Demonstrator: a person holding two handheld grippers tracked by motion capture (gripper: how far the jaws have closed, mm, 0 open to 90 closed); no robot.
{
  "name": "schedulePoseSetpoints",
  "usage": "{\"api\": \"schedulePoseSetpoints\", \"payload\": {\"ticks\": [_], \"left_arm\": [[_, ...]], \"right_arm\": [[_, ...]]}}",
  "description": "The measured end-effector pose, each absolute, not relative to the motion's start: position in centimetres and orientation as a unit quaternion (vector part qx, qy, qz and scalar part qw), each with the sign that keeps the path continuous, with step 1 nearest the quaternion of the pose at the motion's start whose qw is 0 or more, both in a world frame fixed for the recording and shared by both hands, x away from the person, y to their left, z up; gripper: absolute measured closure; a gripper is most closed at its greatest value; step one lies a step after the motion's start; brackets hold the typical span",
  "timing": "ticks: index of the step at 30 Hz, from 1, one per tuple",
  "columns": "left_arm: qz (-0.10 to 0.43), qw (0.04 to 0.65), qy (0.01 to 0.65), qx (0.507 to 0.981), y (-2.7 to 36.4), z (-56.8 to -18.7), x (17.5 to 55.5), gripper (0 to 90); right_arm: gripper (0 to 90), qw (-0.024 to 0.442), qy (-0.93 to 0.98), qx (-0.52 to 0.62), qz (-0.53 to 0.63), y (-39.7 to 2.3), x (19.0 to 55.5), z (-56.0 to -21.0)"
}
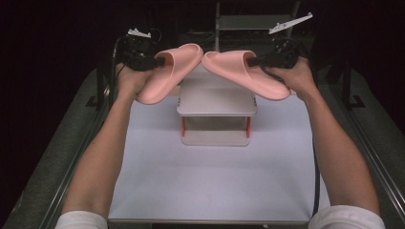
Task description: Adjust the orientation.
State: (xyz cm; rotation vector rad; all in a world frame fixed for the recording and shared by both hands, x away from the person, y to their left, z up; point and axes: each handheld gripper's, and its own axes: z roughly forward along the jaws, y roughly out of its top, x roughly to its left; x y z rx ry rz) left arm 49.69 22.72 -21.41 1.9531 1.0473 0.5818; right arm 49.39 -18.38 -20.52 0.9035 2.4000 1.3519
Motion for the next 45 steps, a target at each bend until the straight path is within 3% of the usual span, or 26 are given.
{"api": "schedulePoseSetpoints", "payload": {"ticks": [45], "left_arm": [[0.220,0.393,0.422,0.786,20.4,-22.6,51.1,78.6]], "right_arm": [[83.7,0.167,0.793,0.410,0.418,-18.3,52.1,-22.5]]}}
